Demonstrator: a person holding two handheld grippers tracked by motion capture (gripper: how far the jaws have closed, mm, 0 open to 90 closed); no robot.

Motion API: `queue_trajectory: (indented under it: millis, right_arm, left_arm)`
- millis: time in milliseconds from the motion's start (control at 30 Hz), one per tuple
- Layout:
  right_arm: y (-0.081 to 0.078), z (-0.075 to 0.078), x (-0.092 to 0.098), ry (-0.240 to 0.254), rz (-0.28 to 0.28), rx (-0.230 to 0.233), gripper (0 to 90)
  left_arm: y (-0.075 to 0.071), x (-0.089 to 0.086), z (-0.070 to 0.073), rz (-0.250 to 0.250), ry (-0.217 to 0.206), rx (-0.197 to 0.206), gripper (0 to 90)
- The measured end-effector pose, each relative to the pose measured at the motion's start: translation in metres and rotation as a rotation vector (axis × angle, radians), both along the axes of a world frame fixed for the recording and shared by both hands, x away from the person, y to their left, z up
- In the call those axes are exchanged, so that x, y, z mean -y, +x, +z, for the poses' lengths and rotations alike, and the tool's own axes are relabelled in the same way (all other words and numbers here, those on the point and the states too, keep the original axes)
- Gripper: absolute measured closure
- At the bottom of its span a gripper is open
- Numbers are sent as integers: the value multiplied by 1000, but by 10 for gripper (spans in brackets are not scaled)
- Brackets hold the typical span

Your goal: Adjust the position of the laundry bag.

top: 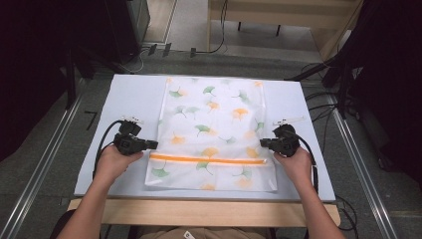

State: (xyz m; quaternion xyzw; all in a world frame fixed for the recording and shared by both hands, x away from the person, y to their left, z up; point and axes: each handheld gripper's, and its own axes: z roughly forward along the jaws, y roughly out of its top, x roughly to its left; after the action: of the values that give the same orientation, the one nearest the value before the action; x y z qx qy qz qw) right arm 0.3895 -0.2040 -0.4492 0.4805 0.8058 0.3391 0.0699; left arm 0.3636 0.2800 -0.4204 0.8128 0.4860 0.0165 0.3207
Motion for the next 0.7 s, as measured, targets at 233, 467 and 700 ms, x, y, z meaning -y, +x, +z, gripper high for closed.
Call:
queue_trajectory:
  millis: [233,467,700]
  right_arm:
    - [2,0,-13,16,27,2,896]
    - [5,-3,-16,7,38,-15,843]
    - [3,1,-13,2,34,13,719]
  left_arm:
    - [-2,-10,-1,30,12,-3,899]
    - [-1,-12,-7,35,25,-35,832]
    - [-5,-8,-2,26,1,-5,613]
